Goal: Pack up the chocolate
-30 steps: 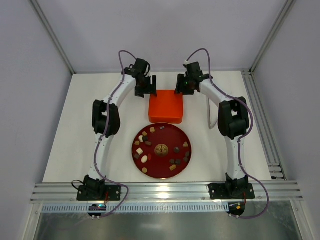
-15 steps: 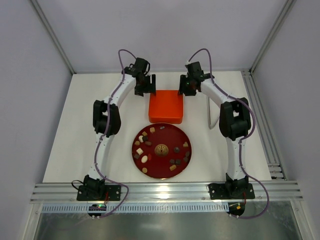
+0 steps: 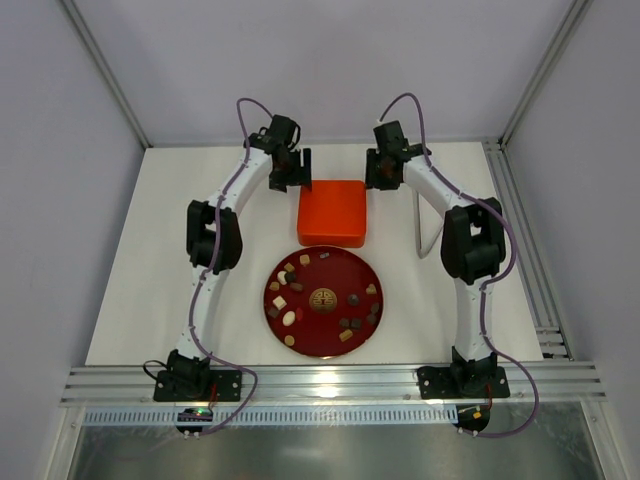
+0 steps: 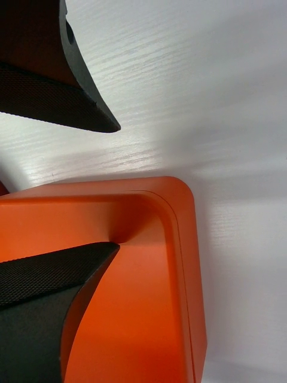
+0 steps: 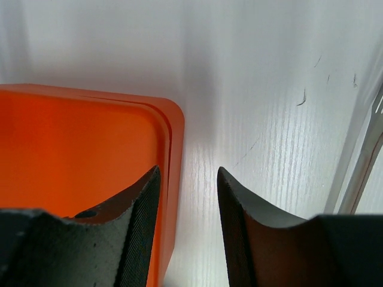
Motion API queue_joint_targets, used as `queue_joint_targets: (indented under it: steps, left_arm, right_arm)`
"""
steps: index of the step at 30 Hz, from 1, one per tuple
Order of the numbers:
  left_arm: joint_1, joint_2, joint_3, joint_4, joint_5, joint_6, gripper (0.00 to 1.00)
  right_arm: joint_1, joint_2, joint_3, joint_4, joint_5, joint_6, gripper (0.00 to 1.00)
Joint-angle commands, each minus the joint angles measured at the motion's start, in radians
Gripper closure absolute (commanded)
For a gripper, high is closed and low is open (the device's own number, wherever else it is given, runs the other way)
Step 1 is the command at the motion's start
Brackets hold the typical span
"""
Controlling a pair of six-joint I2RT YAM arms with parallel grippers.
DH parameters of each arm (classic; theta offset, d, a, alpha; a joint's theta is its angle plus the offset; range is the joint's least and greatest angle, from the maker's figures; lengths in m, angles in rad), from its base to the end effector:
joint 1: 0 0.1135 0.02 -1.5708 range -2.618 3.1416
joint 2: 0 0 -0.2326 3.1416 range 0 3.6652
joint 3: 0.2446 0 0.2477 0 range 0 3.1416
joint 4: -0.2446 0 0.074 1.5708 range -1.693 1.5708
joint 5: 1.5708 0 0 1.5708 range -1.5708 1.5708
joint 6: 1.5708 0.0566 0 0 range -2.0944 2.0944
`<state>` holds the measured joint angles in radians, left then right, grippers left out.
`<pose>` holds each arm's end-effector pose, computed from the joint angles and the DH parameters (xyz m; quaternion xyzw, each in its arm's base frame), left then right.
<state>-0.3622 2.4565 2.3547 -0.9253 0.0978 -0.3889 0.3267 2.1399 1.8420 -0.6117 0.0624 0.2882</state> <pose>0.4775 -0.1868 0.1844 0.0003 0.9622 -0.1422 0.2322 0.4489 0.1484 0.1933 -0.0081 0.9454 0.0701 0.3182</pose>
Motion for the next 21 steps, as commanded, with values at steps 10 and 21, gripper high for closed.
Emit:
queue_joint_targets:
  steps: [10,21]
  left_arm:
    - [0.0,0.018,0.049,-0.05,-0.041,0.027,0.28]
    - [0.0,0.012,0.052,-0.061,-0.047,0.039,0.28]
  right_arm:
    - [0.064,0.017,0.088,0.012,0.056,-0.032,0.57]
    - [0.066,-0.028,0.04,0.063,0.079,-0.034,0.61]
